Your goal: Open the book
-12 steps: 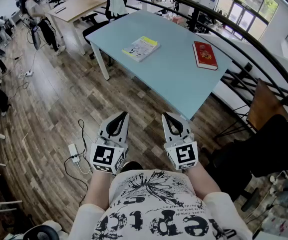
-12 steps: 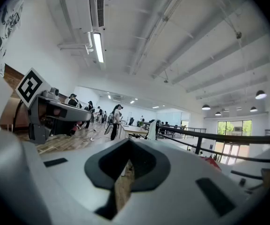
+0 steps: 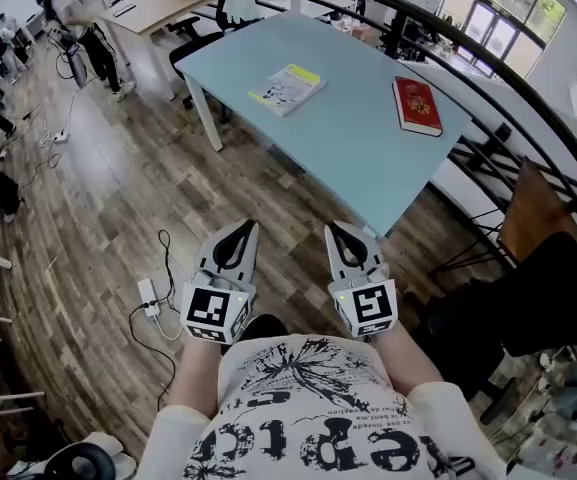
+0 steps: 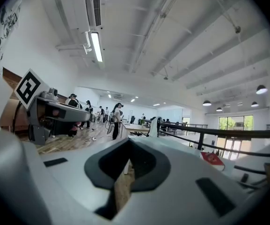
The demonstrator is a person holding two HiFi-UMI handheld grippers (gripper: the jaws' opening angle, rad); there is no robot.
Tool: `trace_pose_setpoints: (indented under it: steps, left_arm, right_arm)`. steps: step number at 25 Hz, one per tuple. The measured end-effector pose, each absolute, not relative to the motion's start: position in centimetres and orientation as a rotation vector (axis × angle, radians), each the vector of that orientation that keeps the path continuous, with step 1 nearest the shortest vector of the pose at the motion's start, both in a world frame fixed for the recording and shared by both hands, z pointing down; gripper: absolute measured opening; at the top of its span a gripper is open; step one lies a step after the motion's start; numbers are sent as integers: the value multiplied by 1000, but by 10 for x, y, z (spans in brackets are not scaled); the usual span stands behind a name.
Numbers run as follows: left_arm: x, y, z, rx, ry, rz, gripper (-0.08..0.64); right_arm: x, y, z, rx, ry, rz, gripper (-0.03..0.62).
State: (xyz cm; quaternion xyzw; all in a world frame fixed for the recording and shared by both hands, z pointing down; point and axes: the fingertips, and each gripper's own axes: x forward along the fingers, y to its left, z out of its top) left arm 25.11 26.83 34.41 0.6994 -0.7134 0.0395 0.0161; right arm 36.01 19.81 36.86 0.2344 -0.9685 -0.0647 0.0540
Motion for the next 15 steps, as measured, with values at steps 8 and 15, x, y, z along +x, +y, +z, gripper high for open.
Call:
trace_pose_setpoints:
  steps: [8, 15]
  left_arm:
    - [215, 257, 359, 2134, -2201, 147, 21]
    - [132, 215, 375, 2148, -2151, 153, 21]
  right_arm:
    - [326, 178, 387, 722, -2908, -118, 11]
    - [249, 137, 402, 782, -2874, -88, 11]
